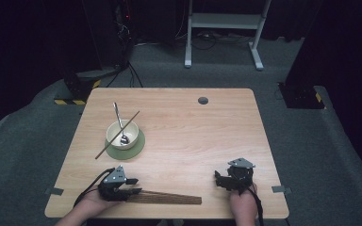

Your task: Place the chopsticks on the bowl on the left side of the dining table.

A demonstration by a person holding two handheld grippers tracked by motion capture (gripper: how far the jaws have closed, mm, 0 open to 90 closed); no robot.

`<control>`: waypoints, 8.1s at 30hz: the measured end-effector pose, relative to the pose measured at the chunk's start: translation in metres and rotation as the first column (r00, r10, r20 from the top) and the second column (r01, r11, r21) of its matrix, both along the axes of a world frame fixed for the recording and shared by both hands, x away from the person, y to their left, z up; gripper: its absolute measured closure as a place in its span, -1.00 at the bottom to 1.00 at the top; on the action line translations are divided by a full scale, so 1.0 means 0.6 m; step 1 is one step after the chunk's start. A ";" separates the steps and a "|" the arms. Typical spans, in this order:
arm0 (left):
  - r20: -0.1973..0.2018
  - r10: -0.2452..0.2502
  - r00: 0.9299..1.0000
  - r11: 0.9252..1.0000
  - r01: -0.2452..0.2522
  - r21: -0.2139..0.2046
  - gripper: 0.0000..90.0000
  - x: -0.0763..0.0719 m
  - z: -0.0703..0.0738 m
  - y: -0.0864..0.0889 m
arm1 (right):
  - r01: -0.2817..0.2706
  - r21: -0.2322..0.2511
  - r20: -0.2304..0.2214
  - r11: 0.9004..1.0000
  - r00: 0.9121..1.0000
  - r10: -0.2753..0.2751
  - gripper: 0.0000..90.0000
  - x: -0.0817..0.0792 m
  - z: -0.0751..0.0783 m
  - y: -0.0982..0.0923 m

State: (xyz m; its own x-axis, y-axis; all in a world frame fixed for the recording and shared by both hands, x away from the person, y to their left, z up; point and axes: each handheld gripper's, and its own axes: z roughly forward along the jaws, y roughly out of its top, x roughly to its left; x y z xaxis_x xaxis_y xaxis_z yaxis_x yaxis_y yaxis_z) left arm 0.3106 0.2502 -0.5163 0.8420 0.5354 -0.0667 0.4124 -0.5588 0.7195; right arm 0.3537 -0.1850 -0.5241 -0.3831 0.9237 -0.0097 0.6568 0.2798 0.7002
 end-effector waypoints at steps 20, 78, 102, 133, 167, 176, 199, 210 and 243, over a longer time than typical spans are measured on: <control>0.005 -0.005 1.000 1.000 0.005 -0.017 0.71 0.004 -0.006 0.003 | 0.000 0.000 0.000 1.000 1.000 0.000 -0.79 0.000 0.000 0.000; 0.110 0.170 0.979 0.980 -0.156 -0.123 0.86 0.011 0.014 0.030 | -0.004 -0.002 0.000 1.000 1.000 0.004 -0.79 -0.001 0.000 0.001; 0.169 0.262 0.950 0.944 -0.216 -0.250 0.87 0.007 0.048 0.054 | -0.004 -0.002 0.000 1.000 1.000 0.004 -0.79 -0.001 0.000 0.001; 0.200 0.499 0.843 0.832 -0.402 -0.382 0.87 0.021 0.075 0.138 | -0.004 -0.002 0.000 1.000 1.000 0.004 -0.79 -0.001 0.000 0.001; 0.237 0.553 0.798 0.830 -0.503 -0.243 0.86 0.034 0.051 0.129 | -0.005 -0.002 0.000 1.000 1.000 0.005 -0.79 -0.001 0.000 0.001; 0.241 0.562 0.791 0.824 -0.512 -0.240 0.85 0.034 0.052 0.130 | -0.005 -0.002 0.000 1.000 1.000 0.005 -0.79 -0.001 0.000 0.001; 0.197 0.590 0.783 0.806 -0.556 -0.205 0.14 0.042 0.044 0.143 | -0.011 -0.001 0.000 1.000 1.000 0.011 -0.79 -0.001 0.000 0.000; 0.209 0.572 0.793 0.818 -0.535 -0.209 0.70 0.038 0.044 0.141 | -0.011 -0.001 0.000 1.000 1.000 0.011 -0.79 -0.001 0.000 0.000; 0.193 0.515 0.835 0.853 -0.478 -0.208 0.44 0.030 0.047 0.124 | -0.018 -0.002 0.002 1.000 1.000 0.018 -0.73 -0.003 0.001 0.003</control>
State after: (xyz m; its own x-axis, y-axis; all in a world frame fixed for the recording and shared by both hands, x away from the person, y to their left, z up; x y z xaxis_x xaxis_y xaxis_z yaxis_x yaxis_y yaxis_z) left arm 0.3288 0.3248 -0.4883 0.4652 0.8851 -0.0123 0.4159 -0.2063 0.8857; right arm 0.3519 -0.1830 -0.5237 -0.3993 0.9167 -0.0119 0.6506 0.2925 0.7008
